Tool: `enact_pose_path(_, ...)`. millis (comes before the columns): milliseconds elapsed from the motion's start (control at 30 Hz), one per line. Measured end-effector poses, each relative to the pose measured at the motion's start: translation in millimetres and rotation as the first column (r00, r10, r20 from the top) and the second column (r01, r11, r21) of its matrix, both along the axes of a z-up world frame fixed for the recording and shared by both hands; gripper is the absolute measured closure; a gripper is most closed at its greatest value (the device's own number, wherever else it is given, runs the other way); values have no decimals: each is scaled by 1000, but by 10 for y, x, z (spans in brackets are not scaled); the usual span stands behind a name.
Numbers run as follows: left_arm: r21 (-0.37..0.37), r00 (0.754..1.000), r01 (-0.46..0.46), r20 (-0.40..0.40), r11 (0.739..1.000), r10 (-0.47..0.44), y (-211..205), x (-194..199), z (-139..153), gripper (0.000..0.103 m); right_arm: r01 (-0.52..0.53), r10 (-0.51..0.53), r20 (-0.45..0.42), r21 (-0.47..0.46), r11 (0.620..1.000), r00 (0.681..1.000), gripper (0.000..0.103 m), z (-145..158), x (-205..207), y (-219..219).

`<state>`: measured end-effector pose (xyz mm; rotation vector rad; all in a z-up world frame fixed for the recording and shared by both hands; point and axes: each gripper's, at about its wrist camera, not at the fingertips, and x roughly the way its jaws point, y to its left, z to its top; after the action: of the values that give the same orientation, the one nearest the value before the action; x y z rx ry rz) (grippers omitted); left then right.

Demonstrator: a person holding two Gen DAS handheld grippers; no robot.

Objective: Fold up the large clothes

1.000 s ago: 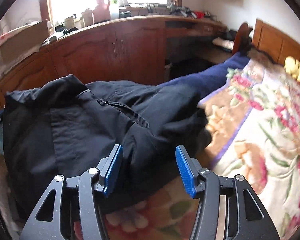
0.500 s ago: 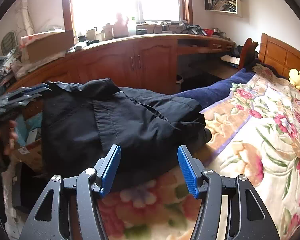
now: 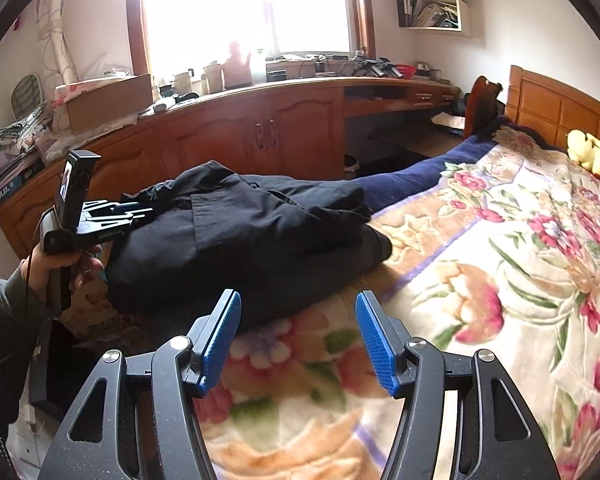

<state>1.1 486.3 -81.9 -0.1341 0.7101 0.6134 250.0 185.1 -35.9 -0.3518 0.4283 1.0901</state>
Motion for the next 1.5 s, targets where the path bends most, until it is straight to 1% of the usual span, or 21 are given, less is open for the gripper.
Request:
enact_pose_path(33, -8, 1000, -2, 3, 1000, 2, -30, -12, 38, 69, 3, -3, -3, 5, 1000, 1000, 41, -4, -3, -46)
enact_pose_path(100, -24, 1000, 4, 25, 1000, -4, -104, -40, 118, 63, 8, -8, -12, 17, 1000, 1000, 41, 6, -16, -165)
enact_pose_path(133, -29, 999, 11, 46, 1000, -9, -155, -63, 170, 53, 13, -12, -14, 24, 1000, 1000, 41, 15, -22, -234)
enact_pose_path(167, -27, 997, 19, 69, 999, -17, -228, -84, 233, 51, 17, -16, -16, 32, 999, 1000, 41, 18, -32, -311)
enact_pose_path(200, -19, 996, 27, 84, 999, -25, -289, -94, 282, 50, 23, -22, -17, 38, 999, 1000, 41, 22, -40, -388)
enact_pose_path(233, 8, 994, 39, 104, 999, -40, -433, -105, 377, 48, 30, -30, -17, 42, 999, 999, 40, 24, -43, -457)
enact_pose_path(267, 31, 992, 43, 116, 999, -47, -550, -96, 449, 39, 37, -36, -15, 44, 998, 999, 40, 20, -53, -527)
enact_pose_path(300, 48, 990, 47, 129, 998, -53, -658, -89, 520, 37, 46, -45, -11, 44, 998, 999, 39, 15, -61, -603)
enact_pose_path(367, 57, 984, 78, 159, 995, -86, -876, -57, 643, 24, 68, -68, 1, 44, 997, 998, 38, 13, -89, -762)
enact_pose_path(500, 73, 972, 148, 172, 986, -158, -1311, 97, 811, 23, 119, -120, 28, 52, 992, 992, 34, 33, -191, -1120)
enact_pose_path(567, 68, 966, 185, 171, 980, -194, -1529, 208, 871, 22, 145, -147, 31, 62, 988, 989, 31, 50, -252, -1307)
enact_pose_path(600, 65, 962, 202, 172, 977, -210, -1609, 240, 881, 22, 158, -160, 34, 64, 985, 986, 29, 50, -281, -1398)
enact_pose_path(700, 53, 943, 281, 171, 958, -286, -2029, 391, 887, 22, 217, -220, 48, 73, 973, 974, 24, 39, -377, -1681)
enact_pose_path(800, 36, 927, 335, 164, 942, -336, -2364, 514, 830, 22, 280, -284, 35, 88, 956, 958, 21, 12, -445, -1944)
enact_pose_path(867, 25, 911, 380, 164, 925, -379, -2654, 592, 757, 22, 328, -332, 26, 93, 940, 943, 20, -19, -479, -2102)
enact_pose_path(933, 31, 902, 402, 159, 915, -402, -2914, 657, 712, 22, 363, -367, 26, 95, 927, 930, 20, -56, -526, -2246)
enact_pose_path(1000, 32, 891, 427, 152, 903, -427, -3132, 719, 674, 22, 396, -400, 28, 90, 914, 916, 19, -77, -573, -2332)
enact_pose_path(1100, 12, 872, 465, 165, 885, -460, -3401, 741, 633, 22, 436, -439, 18, 102, 894, 898, 19, -111, -660, -2462)
enact_pose_path(1300, 5, 859, 498, 136, 867, -494, -3969, 830, 527, 22, 510, -512, -22, 132, 850, 859, 19, -172, -826, -2699)
enact_pose_path(1400, -15, 833, 541, 145, 841, -534, -4245, 847, 468, 22, 550, -551, -40, 154, 821, 833, 19, -177, -920, -2858)
enact_pose_path(1500, -23, 820, 563, 144, 826, -554, -4512, 834, 453, 22, 596, -598, -39, 165, 786, 800, 19, -173, -955, -2970)
